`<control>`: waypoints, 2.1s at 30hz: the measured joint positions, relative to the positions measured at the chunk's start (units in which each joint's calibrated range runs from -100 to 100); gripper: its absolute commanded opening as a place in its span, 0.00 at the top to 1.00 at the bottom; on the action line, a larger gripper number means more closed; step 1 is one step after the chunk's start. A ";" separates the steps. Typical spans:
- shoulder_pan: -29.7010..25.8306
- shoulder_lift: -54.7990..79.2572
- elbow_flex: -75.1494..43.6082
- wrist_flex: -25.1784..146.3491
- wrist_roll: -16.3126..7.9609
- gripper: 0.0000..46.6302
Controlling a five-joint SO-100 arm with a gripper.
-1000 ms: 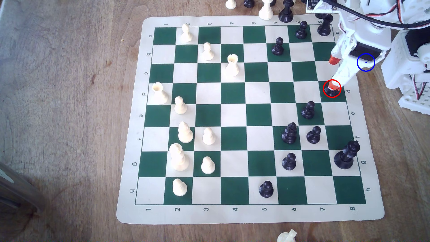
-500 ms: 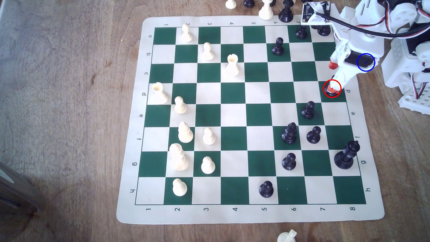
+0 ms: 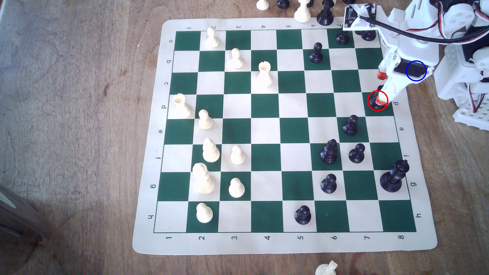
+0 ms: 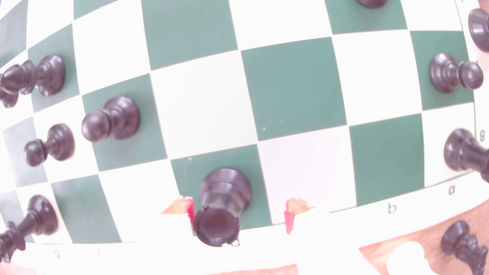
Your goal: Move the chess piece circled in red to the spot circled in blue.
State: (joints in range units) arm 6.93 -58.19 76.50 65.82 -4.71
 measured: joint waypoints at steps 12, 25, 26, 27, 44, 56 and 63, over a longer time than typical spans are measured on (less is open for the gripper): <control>-0.81 -0.67 -1.63 5.10 1.03 1.00; 1.55 -0.84 -9.04 6.77 1.37 0.53; 2.80 -0.84 -9.04 5.50 1.76 0.53; 3.54 -0.84 -9.04 5.10 1.90 0.53; 12.02 4.11 -1.72 -3.98 5.67 0.63; 11.73 4.27 -1.54 -3.27 5.96 1.00; 11.36 4.27 -1.54 -2.55 5.96 0.60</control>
State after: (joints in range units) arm 18.29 -53.92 74.97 63.27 1.25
